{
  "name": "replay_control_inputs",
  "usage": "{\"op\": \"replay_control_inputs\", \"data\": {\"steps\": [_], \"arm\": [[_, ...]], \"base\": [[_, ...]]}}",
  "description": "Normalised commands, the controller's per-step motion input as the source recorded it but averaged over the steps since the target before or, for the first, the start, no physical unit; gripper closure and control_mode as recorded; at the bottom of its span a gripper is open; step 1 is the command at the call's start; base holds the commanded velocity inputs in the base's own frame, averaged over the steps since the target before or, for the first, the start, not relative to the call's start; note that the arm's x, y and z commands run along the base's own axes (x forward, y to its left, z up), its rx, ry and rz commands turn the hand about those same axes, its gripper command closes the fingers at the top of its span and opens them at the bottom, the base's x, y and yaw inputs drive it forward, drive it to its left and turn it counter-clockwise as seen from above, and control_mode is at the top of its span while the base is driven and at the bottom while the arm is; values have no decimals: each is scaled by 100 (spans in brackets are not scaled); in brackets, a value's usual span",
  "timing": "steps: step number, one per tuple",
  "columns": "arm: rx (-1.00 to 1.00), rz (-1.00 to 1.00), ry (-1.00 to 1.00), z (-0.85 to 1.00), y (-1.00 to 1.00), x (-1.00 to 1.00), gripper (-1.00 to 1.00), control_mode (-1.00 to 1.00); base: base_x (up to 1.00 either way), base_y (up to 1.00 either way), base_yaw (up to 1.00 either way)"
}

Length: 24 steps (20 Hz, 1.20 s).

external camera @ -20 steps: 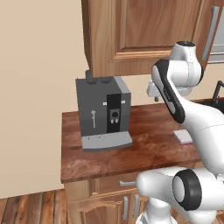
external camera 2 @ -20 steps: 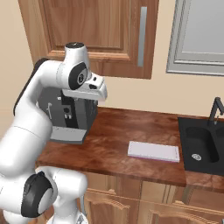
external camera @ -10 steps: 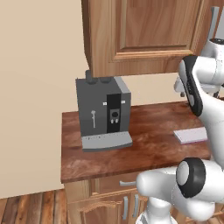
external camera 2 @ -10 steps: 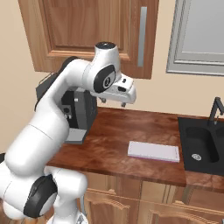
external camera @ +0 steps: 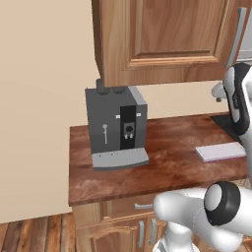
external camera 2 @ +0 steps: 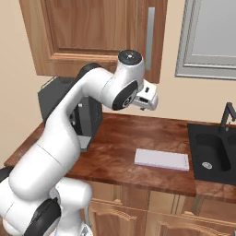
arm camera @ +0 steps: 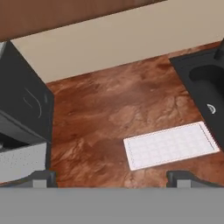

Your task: Open the cabinet. Pick the dish brush and place it next to the sink. Then close the cabinet.

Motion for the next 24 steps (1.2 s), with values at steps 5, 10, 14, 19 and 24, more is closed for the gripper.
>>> {"op": "replay_control_inputs", "data": {"steps": [5,10,14,19,24], "arm": [[1,0,-40,30,0,-14,-100,-100],[0,0,-29,61,0,-1,-100,-100],[0,0,-22,70,0,-3,-100,-100],[0,0,-14,62,0,-6,-100,-100],[-4,0,-3,22,0,-2,-100,-100]], "base": [[0,0,0],[0,0,0],[0,0,0],[0,0,0],[0,0,0]]}}
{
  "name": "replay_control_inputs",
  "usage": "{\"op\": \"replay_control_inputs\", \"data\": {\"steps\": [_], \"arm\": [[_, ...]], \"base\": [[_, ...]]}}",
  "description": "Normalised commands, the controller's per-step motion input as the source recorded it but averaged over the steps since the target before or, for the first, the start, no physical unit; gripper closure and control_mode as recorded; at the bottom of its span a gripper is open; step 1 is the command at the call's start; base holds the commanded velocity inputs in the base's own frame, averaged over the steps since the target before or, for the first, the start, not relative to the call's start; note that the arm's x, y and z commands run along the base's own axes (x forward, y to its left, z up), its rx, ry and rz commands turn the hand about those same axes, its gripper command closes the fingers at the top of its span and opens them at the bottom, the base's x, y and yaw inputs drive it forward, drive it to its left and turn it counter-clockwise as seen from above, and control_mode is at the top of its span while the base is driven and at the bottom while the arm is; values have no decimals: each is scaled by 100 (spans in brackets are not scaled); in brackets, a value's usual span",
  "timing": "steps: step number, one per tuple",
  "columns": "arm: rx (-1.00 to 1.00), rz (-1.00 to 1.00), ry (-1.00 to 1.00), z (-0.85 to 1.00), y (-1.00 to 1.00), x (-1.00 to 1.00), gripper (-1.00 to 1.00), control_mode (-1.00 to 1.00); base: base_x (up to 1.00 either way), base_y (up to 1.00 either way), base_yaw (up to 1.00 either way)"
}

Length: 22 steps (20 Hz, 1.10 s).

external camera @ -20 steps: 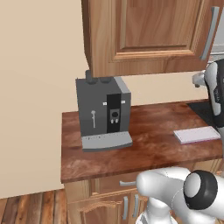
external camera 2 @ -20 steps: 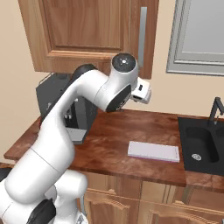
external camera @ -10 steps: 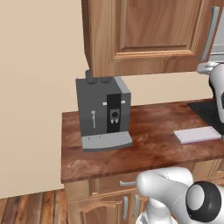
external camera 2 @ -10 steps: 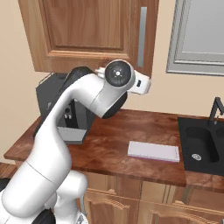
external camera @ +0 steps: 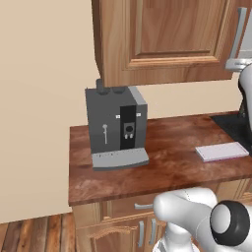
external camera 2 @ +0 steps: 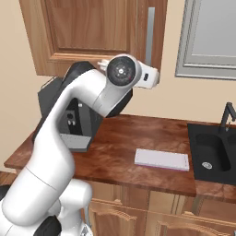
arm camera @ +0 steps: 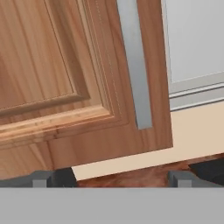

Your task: Open the cabinet. Pick the dish brush and place it next to the sink. Then close the cabinet.

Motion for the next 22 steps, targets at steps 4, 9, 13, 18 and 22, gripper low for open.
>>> {"op": "replay_control_inputs", "data": {"steps": [4,9,13,18,22], "arm": [[-7,0,0,12,0,0,-100,-100],[-4,0,0,28,-6,-3,-100,-100],[-4,0,-1,37,-13,-11,-100,-100],[-6,0,0,15,-16,-3,-100,-100],[-6,0,11,0,-1,14,-100,-100]], "base": [[0,0,0],[0,0,0],[0,0,0],[0,0,0],[0,0,0]]}}
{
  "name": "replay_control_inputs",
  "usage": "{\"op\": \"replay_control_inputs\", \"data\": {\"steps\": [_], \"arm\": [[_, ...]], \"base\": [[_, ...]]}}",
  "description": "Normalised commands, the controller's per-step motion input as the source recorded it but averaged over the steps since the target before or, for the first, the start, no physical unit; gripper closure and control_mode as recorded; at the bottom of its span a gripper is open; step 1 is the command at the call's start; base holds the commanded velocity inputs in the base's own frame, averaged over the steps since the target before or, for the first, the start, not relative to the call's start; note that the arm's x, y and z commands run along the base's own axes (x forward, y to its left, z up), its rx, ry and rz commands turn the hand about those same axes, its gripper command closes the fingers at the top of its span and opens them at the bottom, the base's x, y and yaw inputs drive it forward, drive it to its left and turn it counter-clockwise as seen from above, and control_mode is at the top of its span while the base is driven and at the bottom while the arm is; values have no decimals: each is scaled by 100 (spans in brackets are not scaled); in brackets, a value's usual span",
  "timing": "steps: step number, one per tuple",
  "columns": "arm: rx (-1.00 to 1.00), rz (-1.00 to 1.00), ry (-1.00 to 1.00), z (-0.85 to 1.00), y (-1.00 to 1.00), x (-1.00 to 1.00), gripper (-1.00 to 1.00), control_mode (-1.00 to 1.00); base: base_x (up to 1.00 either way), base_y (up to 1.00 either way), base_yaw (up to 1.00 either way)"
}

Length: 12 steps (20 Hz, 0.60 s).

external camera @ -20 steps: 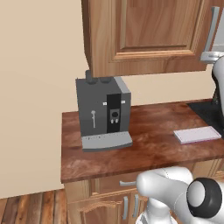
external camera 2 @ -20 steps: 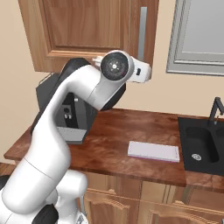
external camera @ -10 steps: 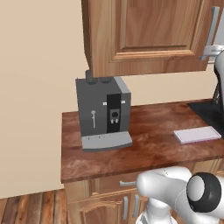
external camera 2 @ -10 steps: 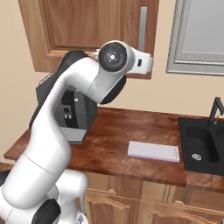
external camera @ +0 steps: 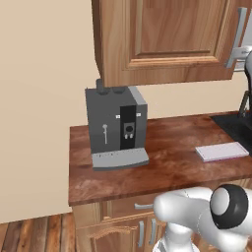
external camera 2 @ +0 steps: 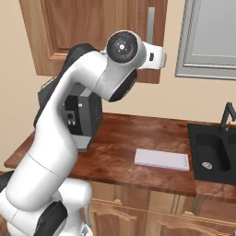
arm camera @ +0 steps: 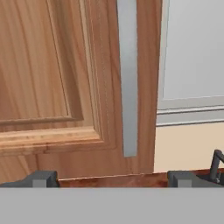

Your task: Open the cabinet. Pick the dish brush and place it next to the sink. Then close the cabinet.

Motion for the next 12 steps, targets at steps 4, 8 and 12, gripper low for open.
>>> {"op": "replay_control_inputs", "data": {"steps": [4,8,12], "arm": [[-1,0,11,0,0,38,-100,-100],[0,0,2,0,-1,37,-100,-100],[0,0,0,0,-2,6,-100,-100]], "base": [[0,0,0],[0,0,0],[0,0,0]]}}
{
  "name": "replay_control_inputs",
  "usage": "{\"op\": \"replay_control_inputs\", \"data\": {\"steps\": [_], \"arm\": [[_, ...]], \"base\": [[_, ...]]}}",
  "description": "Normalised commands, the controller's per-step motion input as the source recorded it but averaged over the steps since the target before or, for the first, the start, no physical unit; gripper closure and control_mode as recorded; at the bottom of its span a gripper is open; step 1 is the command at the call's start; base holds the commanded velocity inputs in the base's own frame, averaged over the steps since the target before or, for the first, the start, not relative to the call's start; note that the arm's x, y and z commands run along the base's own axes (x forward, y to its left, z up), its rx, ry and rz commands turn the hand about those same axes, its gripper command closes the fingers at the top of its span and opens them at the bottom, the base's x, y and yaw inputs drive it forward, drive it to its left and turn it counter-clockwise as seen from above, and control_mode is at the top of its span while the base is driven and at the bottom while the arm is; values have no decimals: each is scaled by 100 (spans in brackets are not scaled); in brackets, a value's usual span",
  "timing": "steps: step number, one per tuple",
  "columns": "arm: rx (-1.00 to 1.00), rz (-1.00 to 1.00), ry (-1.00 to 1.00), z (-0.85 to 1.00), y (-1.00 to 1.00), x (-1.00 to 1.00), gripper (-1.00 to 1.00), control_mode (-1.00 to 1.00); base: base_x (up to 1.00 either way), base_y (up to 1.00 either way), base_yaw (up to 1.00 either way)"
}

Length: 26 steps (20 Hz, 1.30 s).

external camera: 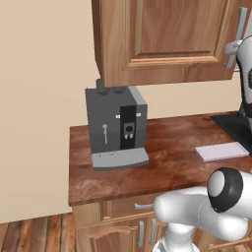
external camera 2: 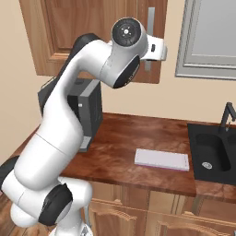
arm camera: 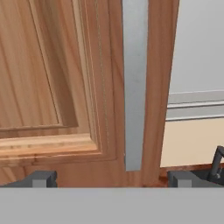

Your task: Open the cabinet. Pick the dish brush and place it next to the sink. Then close the cabinet.

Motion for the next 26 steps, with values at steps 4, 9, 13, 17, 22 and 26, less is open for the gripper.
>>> {"op": "replay_control_inputs", "data": {"steps": [4,9,13,17,22,26], "arm": [[0,0,0,-1,-5,7,-100,-100],[0,0,0,0,-10,27,-100,-100],[0,0,0,0,-7,25,-100,-100],[0,0,0,0,-15,16,-100,-100],[0,0,0,0,-18,0,-100,-100],[0,0,0,0,-9,0,-100,-100]], "base": [[0,0,0],[0,0,0],[0,0,0],[0,0,0],[0,0,0],[0,0,0]]}}
